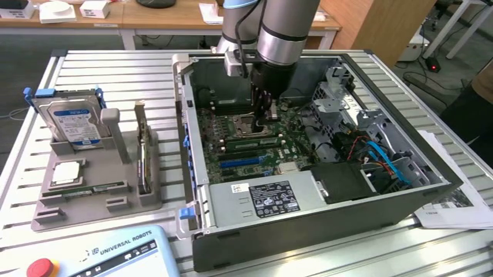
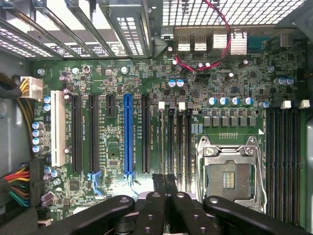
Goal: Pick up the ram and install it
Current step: 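Insert the ram into the slot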
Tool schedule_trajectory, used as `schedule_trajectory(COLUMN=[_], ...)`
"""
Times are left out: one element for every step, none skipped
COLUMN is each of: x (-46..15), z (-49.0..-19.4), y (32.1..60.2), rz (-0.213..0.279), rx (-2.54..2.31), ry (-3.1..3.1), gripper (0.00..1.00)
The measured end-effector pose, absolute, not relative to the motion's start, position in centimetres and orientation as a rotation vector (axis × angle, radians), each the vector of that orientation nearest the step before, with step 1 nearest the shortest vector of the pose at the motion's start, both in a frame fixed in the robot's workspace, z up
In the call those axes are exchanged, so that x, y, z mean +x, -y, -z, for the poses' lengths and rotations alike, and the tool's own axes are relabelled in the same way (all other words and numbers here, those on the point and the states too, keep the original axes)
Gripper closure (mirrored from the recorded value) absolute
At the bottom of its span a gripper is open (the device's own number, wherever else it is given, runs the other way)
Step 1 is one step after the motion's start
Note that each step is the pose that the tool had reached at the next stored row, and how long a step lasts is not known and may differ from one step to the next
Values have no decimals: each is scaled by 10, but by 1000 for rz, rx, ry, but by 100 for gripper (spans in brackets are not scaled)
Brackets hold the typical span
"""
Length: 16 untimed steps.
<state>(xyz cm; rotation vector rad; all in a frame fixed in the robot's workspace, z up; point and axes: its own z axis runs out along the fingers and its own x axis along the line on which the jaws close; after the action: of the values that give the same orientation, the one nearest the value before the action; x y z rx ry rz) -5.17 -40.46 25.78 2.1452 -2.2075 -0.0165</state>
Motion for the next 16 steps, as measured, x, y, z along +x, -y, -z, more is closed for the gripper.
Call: schedule_trajectory(x=[-52,-52,-51,-50,-48,-45,-42,-40,-37,-35,-34,-32,-31,-30,-28,-27], z=[-258,-258,-258,-258,-258,-258,-258,-258,-258,-258,-258,-258,-258,-258,-258,-258], y=[405,405,405,405,405,405,405,405,405,405,405,405,405,405,405,405], rz=[16,17,16,16,16,16,17,17,17,17,17,17,17,17,17,17], rx=[2145,2145,2145,2145,2145,2145,2145,2145,2145,2145,2145,2145,2145,2145,2145,2145], ry=[2208,2207,2207,2207,2207,2208,2207,2207,2207,2207,2207,2207,2207,2207,2207,2207], gripper=[89,89,89,89,89,89,89,89,89,89,89,89,89,89,89,89])
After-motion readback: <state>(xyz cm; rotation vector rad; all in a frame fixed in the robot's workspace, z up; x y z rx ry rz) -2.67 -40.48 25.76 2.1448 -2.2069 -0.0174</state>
